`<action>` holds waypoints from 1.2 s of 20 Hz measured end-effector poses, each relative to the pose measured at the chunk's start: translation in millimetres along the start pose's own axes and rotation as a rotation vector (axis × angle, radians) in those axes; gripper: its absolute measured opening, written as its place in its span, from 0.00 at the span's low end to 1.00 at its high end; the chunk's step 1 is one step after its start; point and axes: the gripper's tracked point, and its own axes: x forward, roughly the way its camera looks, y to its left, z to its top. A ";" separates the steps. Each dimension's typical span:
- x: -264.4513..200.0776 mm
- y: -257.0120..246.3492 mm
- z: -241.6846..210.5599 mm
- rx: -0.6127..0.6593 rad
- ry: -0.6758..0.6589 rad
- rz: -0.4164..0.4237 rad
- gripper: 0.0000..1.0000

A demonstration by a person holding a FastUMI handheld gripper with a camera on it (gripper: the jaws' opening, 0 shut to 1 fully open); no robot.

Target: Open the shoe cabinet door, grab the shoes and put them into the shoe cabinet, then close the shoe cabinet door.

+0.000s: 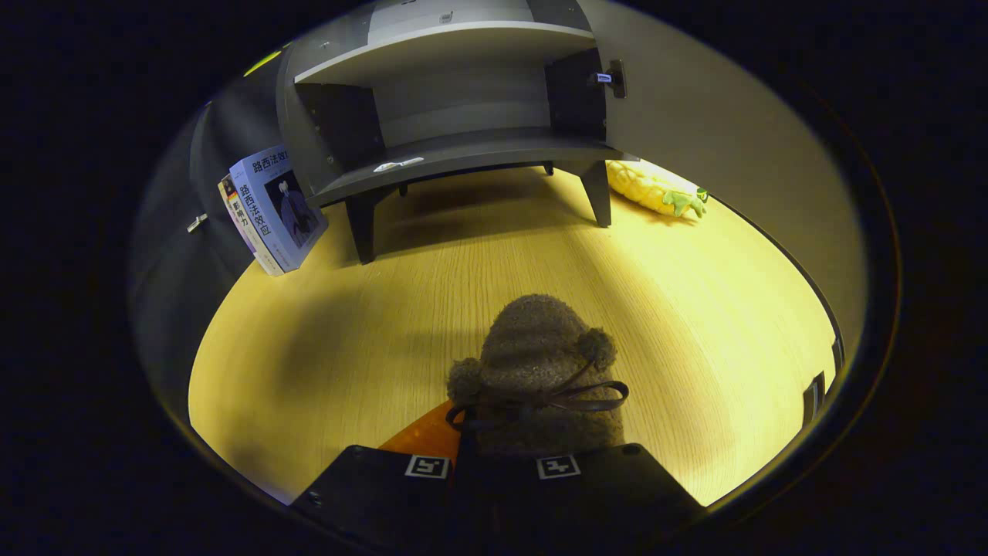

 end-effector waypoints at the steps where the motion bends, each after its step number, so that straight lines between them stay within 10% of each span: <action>1: -3.4 -0.9 4.6 -0.024 -0.008 0.003 0.27; 4: -4.3 -0.8 0.9 -0.031 -0.003 0.003 0.05; 24: -117.3 36.2 135.4 -0.066 -0.076 -0.005 0.05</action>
